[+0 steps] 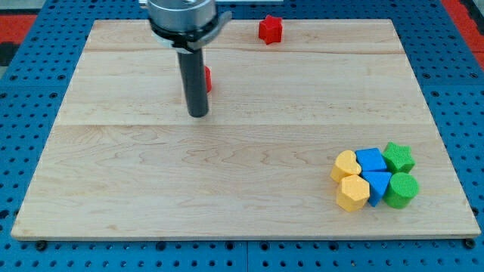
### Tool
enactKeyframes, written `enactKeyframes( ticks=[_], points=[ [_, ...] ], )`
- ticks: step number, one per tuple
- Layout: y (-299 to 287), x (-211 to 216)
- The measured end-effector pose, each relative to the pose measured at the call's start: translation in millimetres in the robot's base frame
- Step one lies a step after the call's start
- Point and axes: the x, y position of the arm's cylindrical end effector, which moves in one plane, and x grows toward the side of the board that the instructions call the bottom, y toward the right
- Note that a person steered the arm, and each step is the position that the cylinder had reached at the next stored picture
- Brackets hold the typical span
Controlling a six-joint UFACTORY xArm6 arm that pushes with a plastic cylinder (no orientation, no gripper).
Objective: Push red circle towards top center
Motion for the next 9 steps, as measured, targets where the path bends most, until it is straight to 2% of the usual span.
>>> enactKeyframes(
  ticks=[5,9],
  points=[
    [13,-101],
    [58,-136]
  ],
)
